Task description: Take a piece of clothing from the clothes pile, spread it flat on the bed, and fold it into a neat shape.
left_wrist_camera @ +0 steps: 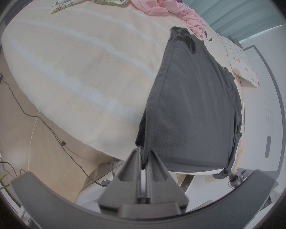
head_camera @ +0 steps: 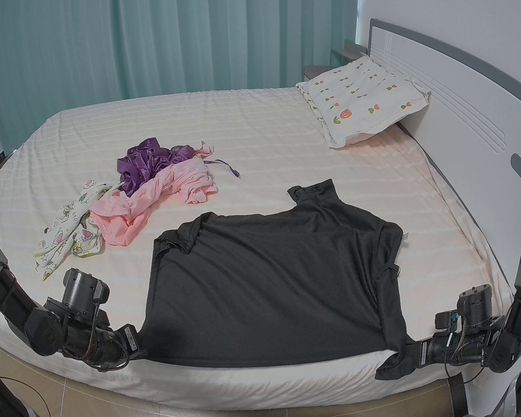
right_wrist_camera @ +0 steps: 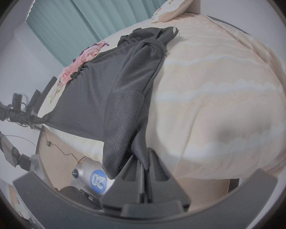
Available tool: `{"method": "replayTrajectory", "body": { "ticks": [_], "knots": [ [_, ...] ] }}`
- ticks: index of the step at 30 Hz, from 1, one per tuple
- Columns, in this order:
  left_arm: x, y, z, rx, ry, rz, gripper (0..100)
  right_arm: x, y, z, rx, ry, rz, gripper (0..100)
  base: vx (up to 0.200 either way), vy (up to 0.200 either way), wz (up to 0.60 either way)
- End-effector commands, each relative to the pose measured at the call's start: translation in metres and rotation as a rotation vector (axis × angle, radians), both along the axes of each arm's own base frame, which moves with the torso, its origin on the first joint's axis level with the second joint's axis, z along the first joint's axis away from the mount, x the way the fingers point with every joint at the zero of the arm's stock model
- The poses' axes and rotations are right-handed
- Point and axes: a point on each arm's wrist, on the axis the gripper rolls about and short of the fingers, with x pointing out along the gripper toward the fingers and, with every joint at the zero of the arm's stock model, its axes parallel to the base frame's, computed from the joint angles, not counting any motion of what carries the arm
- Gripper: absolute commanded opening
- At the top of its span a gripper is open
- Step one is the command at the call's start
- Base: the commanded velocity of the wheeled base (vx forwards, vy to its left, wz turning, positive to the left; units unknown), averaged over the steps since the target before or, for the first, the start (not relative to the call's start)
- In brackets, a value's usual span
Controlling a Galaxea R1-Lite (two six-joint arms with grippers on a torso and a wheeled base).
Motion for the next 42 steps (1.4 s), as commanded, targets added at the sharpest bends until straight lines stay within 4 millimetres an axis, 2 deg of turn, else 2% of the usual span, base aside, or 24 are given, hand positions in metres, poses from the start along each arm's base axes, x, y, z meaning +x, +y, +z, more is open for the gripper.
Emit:
{"method": "replayTrajectory", "body": {
  "ticks": [1, 4, 11, 16, 17, 23, 24, 26, 27, 30, 37, 42],
  "knots": [
    [0.002, 0.007, 0.001, 0.002, -0.008, 0.029, 0, -0.002, -0.013, -0.005, -0.047, 0.027, -0.020, 0, 0.000, 0.000, 0.00],
    [0.002, 0.007, 0.001, 0.013, -0.007, 0.019, 0, -0.003, -0.020, -0.007, -0.081, 0.038, -0.014, 0, 0.000, 0.000, 0.00],
    [0.003, 0.010, -0.003, 0.025, 0.004, 0.018, 0, 0.013, -0.041, -0.004, -0.086, -0.020, -0.109, 0, 0.000, 0.000, 0.00],
    [0.004, 0.009, -0.005, 0.026, 0.013, 0.018, 0, 0.013, -0.044, -0.008, -0.088, 0.006, -0.115, 0, 0.000, 0.000, 0.00],
    [0.004, 0.009, -0.006, 0.027, 0.015, 0.018, 0, 0.013, -0.043, -0.011, -0.088, 0.018, -0.108, 100, 0.000, 0.000, 0.00],
    [0.004, 0.009, -0.006, 0.027, 0.015, 0.016, 0, 0.015, -0.041, -0.007, -0.086, -0.022, -0.098, 100, 0.000, 0.000, 0.00],
    [0.004, 0.009, -0.006, 0.027, 0.015, 0.016, 0, 0.021, -0.045, 0.007, -0.068, -0.120, -0.132, 100, 0.000, 0.000, 0.00],
    [0.004, 0.009, -0.006, 0.027, 0.016, 0.016, 0, 0.022, -0.045, 0.008, -0.064, -0.128, -0.135, 100, 0.000, 0.000, 0.00],
    [0.004, 0.009, -0.006, 0.027, 0.016, 0.016, 0, 0.026, -0.048, 0.018, -0.037, -0.178, -0.169, 100, 0.000, 0.000, 0.00],
    [0.004, 0.010, -0.005, 0.027, 0.012, 0.019, 0, 0.033, -0.053, 0.023, -0.018, -0.212, -0.212, 100, 0.000, 0.000, 0.00],
    [0.003, 0.011, -0.005, 0.033, 0.014, 0.007, 0, 0.041, -0.072, 0.028, -0.020, -0.245, -0.299, 100, 0.000, 0.000, 0.00],
    [0.003, 0.011, -0.005, 0.033, 0.010, 0.006, 0, 0.045, -0.075, 0.029, -0.016, -0.259, -0.307, 100, 0.000, 0.000, 0.00]
  ]
}}
